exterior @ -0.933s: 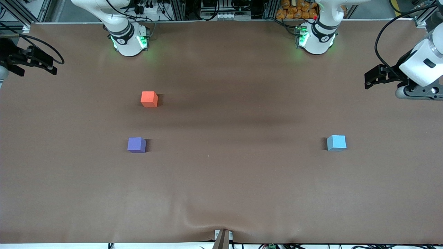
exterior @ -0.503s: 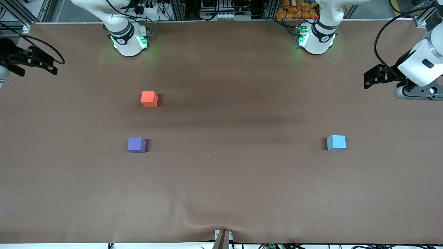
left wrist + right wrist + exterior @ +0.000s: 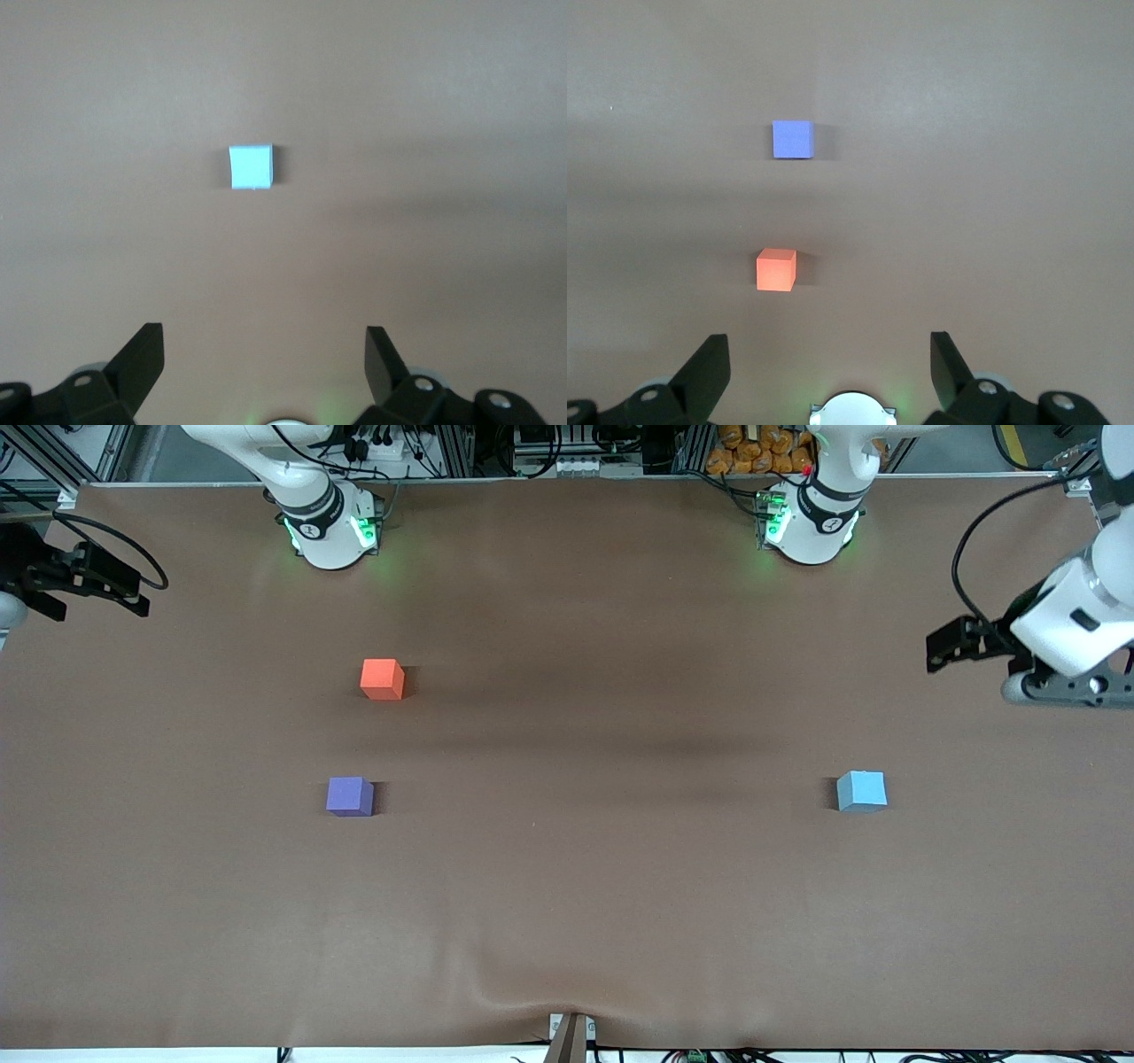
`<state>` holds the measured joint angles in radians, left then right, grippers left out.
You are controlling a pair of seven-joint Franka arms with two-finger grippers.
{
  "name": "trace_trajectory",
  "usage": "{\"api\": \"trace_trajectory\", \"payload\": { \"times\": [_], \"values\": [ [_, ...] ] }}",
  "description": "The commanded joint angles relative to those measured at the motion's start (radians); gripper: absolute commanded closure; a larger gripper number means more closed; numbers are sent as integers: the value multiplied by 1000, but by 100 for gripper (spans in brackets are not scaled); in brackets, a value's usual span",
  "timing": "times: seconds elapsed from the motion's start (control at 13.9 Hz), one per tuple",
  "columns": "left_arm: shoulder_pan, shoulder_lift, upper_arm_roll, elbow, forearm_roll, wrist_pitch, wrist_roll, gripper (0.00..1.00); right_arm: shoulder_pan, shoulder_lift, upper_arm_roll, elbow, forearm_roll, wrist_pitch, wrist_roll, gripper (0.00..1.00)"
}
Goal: Place blue block between orange and purple blocks
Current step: 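Reach the left gripper down to the light blue cube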
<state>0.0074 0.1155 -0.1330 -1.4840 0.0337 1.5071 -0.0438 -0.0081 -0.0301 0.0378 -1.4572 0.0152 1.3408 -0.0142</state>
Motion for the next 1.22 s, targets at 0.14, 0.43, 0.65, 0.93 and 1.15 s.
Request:
{"api": "trace_trajectory", "payload": {
  "times": [0.14, 0.43, 0.65, 0.93, 1.15],
  "values": [
    [17, 162, 3, 4, 9, 117, -1, 0, 4, 10, 7, 23, -4, -9, -6, 0],
    [10, 303, 3, -7, 60, 217, -22, 0, -6, 12, 4, 23, -6, -8, -10, 0],
    [16, 317, 3, -150, 83, 358, -30, 0, -10, 12, 4, 23, -6, -6, -10, 0],
    [36, 299, 3, -366, 83, 600, -108, 0, -15, 15, 1, 23, -4, -6, -12, 0],
    [52, 312, 4, -467, 98, 761, -154, 0, -13, 15, 1, 23, -4, -11, -12, 0]
  ]
}}
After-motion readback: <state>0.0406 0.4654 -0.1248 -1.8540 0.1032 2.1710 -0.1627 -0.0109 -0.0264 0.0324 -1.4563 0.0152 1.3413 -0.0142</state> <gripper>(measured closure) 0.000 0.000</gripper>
